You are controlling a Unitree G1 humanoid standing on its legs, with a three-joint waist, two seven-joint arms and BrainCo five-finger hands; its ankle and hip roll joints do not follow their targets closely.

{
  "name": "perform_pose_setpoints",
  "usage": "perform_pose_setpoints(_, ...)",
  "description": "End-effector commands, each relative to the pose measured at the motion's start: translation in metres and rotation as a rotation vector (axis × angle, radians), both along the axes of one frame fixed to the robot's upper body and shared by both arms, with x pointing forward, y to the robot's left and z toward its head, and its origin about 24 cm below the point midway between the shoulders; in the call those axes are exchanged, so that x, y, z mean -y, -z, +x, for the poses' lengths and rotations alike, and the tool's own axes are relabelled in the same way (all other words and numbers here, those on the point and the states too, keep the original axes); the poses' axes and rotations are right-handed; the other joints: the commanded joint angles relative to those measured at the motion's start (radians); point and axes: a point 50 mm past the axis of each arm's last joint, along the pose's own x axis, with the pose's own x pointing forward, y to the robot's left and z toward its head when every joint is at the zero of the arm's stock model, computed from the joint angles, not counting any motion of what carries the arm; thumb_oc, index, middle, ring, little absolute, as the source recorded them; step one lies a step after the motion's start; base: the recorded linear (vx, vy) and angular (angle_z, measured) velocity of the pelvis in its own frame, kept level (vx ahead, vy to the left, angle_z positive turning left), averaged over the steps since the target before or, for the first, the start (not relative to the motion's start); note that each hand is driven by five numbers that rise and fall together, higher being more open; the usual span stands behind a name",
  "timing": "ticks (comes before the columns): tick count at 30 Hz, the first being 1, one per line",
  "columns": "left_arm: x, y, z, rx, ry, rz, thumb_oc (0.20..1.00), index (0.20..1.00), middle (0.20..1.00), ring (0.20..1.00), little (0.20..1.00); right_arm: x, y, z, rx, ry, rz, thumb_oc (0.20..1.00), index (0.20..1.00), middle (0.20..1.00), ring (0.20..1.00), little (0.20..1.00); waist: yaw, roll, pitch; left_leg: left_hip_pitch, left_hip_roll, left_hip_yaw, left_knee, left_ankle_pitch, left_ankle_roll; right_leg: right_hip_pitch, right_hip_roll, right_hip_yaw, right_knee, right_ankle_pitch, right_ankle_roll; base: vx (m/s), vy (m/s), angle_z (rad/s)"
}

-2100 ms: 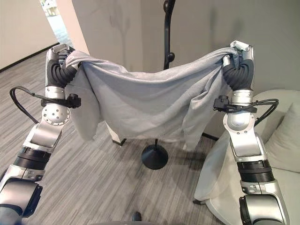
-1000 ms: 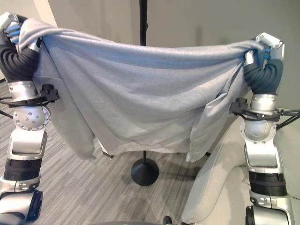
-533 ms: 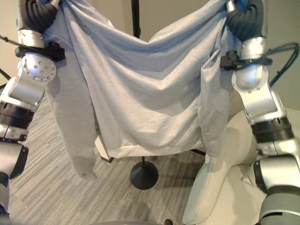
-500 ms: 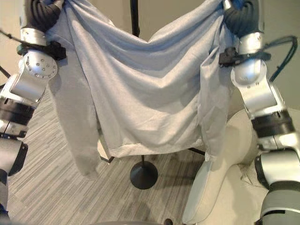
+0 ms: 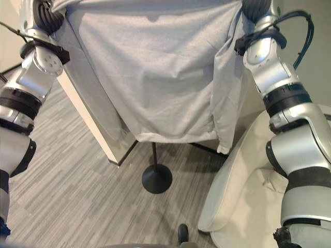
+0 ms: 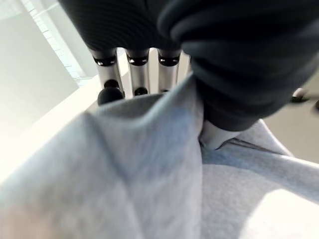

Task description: Hang the clothes on the sofa on the clothes rack.

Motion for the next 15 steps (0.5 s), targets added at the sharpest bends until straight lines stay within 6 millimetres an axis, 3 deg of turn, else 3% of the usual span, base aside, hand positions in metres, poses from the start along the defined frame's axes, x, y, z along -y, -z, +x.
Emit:
perform_pose_setpoints(1,-0.01,-0.071,-0.02,0.163,-0.065,-0.006,0.2,0.2,0.2,0.2,0.2,0.008,-0.059,-0.015,0.1,0.06,0.029,0.2,0.2,0.2,0.2,0.2,0.004,-0.032,0.07,-0.002,-0.008,0.012,0.001,-0.023,-0.022,0.079,-0.057,0.012,0.002,-0.082,0.149,-0.1,-0.037,-0.05)
perform_pose_setpoints(8,-0.024,-0.046,-0.011,0.03,-0.14,0.014,0.2,0.2,0.2,0.2,0.2,-0.003,-0.029,0.005,-0.058,0.091,-0.034,0.2,0.2,0.2,0.2,0.2,0.006,-0.034,0.129,-0.082,-0.009,-0.003,0.001,0.012,-0.024,0.0,-0.051,0.015,0.002,-0.058,0.145,-0.07,-0.02,-0.01)
perform_pose_setpoints(10,-0.024,-0.046,-0.011,0.03,-0.14,0.014,0.2,0.2,0.2,0.2,0.2,-0.003,-0.029,0.005,-0.059,0.092,-0.034,0.2,0.2,0.2,0.2,0.2,0.006,-0.034,0.127,-0.083,-0.009,-0.003,0.001,0.012,-0.024,0.0,-0.051,0.015,0.002,-0.058,0.145,-0.01,-0.001,0.02)
perform_pose_setpoints(15,-0.032,0.014,0.001,-0.103,-0.123,-0.057,0.2,0.2,0.2,0.2,0.2,0.001,0.034,0.018,-0.194,0.058,-0.031,0.2,0.2,0.2,0.2,0.2,0.012,-0.033,0.153,-0.086,-0.017,-0.012,0.001,0.011,-0.017,0.002,-0.054,0.01,0.002,-0.067,0.141,0.0,0.0,0.01)
